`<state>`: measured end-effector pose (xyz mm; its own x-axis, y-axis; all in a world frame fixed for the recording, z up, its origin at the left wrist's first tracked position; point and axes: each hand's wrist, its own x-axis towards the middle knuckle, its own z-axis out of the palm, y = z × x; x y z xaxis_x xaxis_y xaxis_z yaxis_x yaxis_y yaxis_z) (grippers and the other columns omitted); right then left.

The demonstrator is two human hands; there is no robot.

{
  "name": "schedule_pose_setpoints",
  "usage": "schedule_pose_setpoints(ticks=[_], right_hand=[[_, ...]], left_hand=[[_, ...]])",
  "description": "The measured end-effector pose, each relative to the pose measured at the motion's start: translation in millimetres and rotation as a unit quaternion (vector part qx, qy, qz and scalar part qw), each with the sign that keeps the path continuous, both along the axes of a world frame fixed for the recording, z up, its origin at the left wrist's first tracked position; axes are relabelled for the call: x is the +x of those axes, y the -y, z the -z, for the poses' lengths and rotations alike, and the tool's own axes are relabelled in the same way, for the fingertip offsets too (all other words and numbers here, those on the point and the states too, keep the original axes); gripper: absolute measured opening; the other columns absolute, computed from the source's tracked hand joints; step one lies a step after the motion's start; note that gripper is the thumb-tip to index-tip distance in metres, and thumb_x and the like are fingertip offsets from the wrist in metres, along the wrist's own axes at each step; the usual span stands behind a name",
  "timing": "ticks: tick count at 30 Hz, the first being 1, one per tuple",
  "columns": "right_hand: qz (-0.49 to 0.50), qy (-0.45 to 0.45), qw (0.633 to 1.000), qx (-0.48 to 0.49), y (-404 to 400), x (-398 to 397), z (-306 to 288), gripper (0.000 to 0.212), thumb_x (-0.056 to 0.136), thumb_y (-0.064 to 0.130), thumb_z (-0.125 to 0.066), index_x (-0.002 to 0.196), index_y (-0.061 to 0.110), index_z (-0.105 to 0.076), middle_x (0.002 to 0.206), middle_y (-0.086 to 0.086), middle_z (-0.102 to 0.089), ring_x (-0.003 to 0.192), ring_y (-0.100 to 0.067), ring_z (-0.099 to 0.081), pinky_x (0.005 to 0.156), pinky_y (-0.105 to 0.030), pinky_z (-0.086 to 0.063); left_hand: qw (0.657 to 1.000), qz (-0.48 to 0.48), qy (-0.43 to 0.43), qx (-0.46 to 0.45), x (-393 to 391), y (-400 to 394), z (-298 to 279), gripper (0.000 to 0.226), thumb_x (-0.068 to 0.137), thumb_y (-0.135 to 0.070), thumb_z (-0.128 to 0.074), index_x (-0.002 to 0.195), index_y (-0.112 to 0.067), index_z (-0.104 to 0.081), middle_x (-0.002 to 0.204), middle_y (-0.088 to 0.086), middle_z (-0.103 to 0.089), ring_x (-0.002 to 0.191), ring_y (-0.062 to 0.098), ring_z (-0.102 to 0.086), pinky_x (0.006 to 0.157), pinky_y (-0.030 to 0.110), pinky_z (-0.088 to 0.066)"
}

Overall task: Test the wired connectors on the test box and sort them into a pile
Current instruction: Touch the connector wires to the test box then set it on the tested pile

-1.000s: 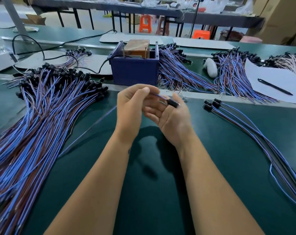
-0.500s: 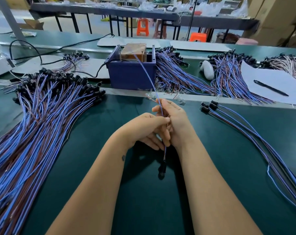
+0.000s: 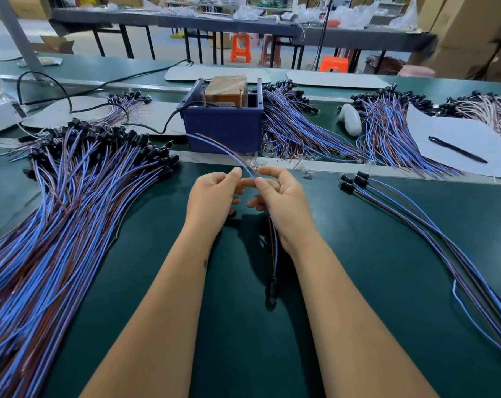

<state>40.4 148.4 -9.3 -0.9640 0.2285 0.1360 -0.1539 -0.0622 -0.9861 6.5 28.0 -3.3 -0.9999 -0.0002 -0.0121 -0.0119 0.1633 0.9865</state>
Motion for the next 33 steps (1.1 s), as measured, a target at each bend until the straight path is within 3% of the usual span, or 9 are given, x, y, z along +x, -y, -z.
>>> schedule_pose_setpoints(ticks=[7, 12, 16, 19, 23, 29, 33], right_hand=[[0.052, 0.005, 0.999, 0.017, 0.1, 1.1, 0.8, 0.011, 0.099, 0.006, -0.052, 0.096, 0.014, -0.060, 0.087, -0.003, -0.075, 0.054, -0.009, -0.058, 0.055, -0.015, -0.046], [0.016, 0.001, 0.998, 0.066, 4.2, 0.6, 1.4, 0.020, 0.096, 0.001, -0.054, 0.089, 0.015, -0.065, 0.084, -0.011, -0.072, 0.060, -0.008, -0.061, 0.058, -0.017, -0.048], [0.029, 0.013, 0.991, 0.127, 7.5, -1.1, 5.7, 0.012, 0.094, 0.004, -0.058, 0.093, 0.010, -0.069, 0.089, -0.010, -0.073, 0.076, -0.011, -0.063, 0.074, -0.027, -0.052], [0.035, 0.012, 0.991, 0.130, 6.7, -1.1, 5.4, 0.011, 0.093, 0.007, -0.060, 0.089, 0.013, -0.070, 0.080, -0.001, -0.071, 0.069, -0.005, -0.061, 0.071, -0.023, -0.051], [0.023, 0.004, 0.995, 0.097, 4.4, 0.1, 1.8, 0.015, 0.093, 0.004, -0.059, 0.087, 0.014, -0.068, 0.072, 0.004, -0.068, 0.060, 0.004, -0.060, 0.061, -0.013, -0.046], [0.027, 0.016, 0.997, 0.075, 4.8, 0.3, 0.0, 0.018, 0.092, 0.004, -0.061, 0.085, 0.018, -0.068, 0.070, 0.006, -0.067, 0.060, 0.004, -0.058, 0.058, -0.013, -0.045], [0.063, 0.021, 0.995, 0.079, 3.6, -0.2, 0.8, 0.019, 0.091, 0.006, -0.061, 0.081, 0.020, -0.066, 0.072, 0.003, -0.065, 0.059, -0.003, -0.054, 0.063, -0.021, -0.047]], left_hand=[[0.996, 0.001, -0.047, -0.071, 3.9, -6.6, 5.2, 0.024, 0.092, -0.046, -0.052, 0.080, -0.029, -0.063, 0.078, -0.010, -0.071, 0.080, 0.019, -0.068, 0.077, 0.046, -0.056], [0.995, 0.036, -0.084, -0.045, 1.0, -9.8, 9.5, 0.020, 0.098, -0.030, -0.054, 0.083, -0.025, -0.067, 0.075, -0.012, -0.072, 0.076, 0.007, -0.068, 0.078, 0.037, -0.055], [0.994, 0.058, -0.093, -0.009, -0.1, -8.0, 9.6, 0.021, 0.096, -0.014, -0.058, 0.081, -0.025, -0.068, 0.073, -0.006, -0.071, 0.066, 0.003, -0.065, 0.072, 0.026, -0.051], [0.994, 0.060, -0.090, 0.006, -0.1, -6.2, 8.6, 0.017, 0.095, -0.018, -0.061, 0.083, -0.025, -0.072, 0.077, 0.003, -0.073, 0.069, 0.006, -0.064, 0.068, 0.021, -0.051], [0.993, 0.066, -0.085, 0.039, 1.3, -5.6, 8.4, 0.016, 0.094, -0.020, -0.063, 0.088, -0.028, -0.075, 0.067, -0.011, -0.071, 0.064, -0.004, -0.063, 0.057, 0.007, -0.043], [0.995, 0.053, -0.081, 0.036, 0.6, -5.8, 8.2, 0.015, 0.095, -0.022, -0.063, 0.088, -0.026, -0.076, 0.075, -0.009, -0.074, 0.069, -0.003, -0.064, 0.061, 0.009, -0.044], [0.997, 0.024, -0.077, 0.013, -1.8, -2.9, 8.1, 0.018, 0.096, -0.022, -0.060, 0.083, -0.022, -0.074, 0.071, -0.010, -0.071, 0.063, -0.001, -0.063, 0.065, 0.019, -0.048]])
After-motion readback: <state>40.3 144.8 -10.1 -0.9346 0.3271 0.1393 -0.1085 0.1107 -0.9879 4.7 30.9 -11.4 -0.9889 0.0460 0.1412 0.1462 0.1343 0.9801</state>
